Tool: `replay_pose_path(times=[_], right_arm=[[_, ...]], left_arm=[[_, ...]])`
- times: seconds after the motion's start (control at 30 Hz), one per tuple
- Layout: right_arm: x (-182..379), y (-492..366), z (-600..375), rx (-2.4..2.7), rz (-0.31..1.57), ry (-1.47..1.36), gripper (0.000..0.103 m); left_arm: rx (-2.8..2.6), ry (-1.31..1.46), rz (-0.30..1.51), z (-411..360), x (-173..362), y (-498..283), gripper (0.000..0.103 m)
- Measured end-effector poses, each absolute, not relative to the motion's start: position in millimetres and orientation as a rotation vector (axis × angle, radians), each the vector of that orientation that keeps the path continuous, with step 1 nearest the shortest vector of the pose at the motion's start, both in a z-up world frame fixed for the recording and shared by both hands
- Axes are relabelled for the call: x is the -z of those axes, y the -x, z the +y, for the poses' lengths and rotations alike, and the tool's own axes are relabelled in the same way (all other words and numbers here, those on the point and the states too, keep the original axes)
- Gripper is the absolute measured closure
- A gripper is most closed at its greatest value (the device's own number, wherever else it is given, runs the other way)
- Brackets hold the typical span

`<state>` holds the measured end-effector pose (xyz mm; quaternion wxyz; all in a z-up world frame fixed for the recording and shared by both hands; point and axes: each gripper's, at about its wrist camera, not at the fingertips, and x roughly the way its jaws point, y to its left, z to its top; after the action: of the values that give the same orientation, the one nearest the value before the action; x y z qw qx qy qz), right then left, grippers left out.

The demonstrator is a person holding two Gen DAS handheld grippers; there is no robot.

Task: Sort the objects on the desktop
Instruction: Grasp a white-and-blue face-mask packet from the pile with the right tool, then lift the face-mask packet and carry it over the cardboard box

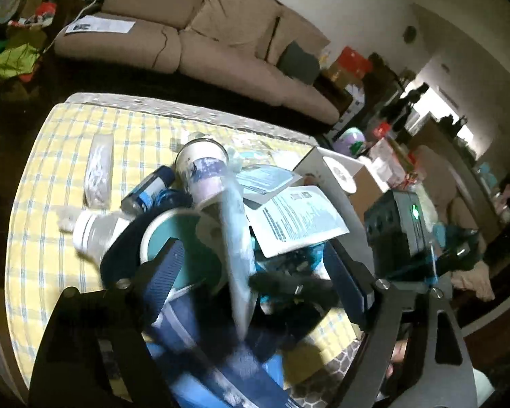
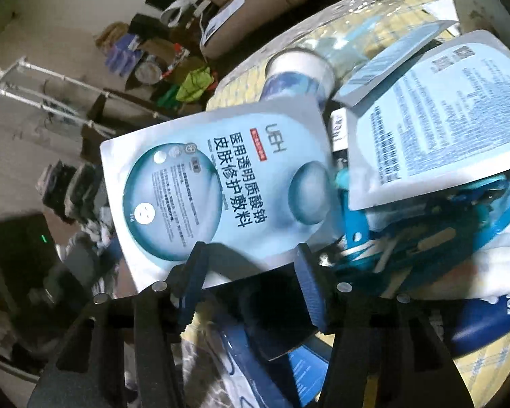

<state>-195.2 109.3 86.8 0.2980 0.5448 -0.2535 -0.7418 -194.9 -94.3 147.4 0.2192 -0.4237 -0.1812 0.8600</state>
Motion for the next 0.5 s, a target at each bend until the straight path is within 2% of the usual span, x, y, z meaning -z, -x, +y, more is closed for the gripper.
replay_pose_path(times=[0.1, 0.13, 0.17, 0.23, 0.27, 0.37, 0.5], right_arm=[[-87, 194, 108, 1.973, -0.666, -1.431, 0.049], [-88, 193, 108, 1.973, -0.653, -1.431, 0.049], [-88, 192, 108, 1.978, -0.632, -1.430, 0.049], [-90, 188, 109, 1.992, -0.597, -1.432, 0.049], [-90, 186, 112, 2.006, -0.585, -1.428, 0.049], [-86, 180, 122, 2.029, -0.603, -1.426, 0.048], [-81, 181, 145, 2.091, -0.671, -1.417, 0.041]], left_arm=[[-2.393, 1.245, -0.450, -85, -142, 215, 0.023], [-2.388, 1.271, -0.446, -83, -137, 220, 0.036], [-2.378, 1.286, -0.438, -82, -133, 224, 0.044], [-2.403, 1.281, -0.386, -80, -130, 224, 0.086], [-2.411, 1.274, -0.375, -80, -129, 222, 0.095], [-2.412, 1.276, -0.395, -84, -120, 214, 0.096], [-2.402, 1.242, -0.429, -91, -117, 201, 0.096]])
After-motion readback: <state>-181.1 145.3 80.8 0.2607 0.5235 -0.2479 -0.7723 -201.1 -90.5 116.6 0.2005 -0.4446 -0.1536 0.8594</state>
